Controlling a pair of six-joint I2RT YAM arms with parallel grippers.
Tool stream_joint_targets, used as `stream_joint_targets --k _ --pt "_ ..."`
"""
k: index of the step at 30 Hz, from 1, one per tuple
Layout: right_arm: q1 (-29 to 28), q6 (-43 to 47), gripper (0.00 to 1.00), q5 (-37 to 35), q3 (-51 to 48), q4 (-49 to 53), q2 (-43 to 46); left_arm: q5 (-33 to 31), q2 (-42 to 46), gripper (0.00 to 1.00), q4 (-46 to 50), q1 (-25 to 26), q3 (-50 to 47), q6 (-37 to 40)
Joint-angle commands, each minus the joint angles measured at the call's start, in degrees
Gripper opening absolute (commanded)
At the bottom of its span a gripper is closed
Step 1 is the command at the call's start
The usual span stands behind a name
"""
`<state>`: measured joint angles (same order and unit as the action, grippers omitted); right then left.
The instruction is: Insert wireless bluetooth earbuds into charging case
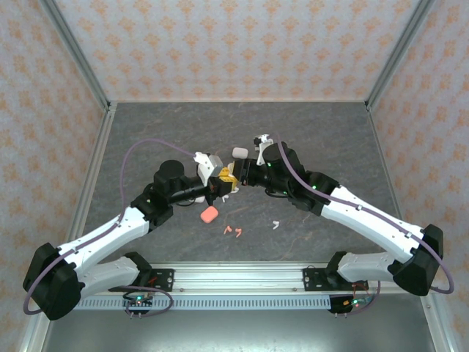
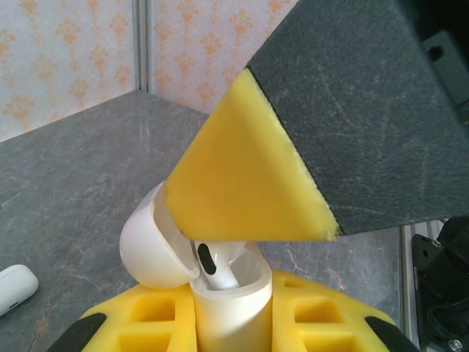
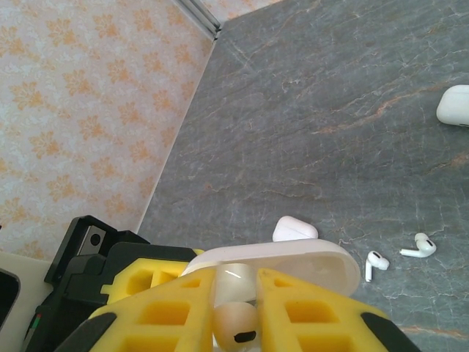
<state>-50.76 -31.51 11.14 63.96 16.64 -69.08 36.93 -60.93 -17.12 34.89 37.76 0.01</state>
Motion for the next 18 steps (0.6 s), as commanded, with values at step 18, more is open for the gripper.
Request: stream_joint_targets --k 18 --pt "-0.39 4.46 0.49 0.61 2.53 1.71 5.84 -0.66 1.41 0.0 -3.96 0.49 0.55 0.72"
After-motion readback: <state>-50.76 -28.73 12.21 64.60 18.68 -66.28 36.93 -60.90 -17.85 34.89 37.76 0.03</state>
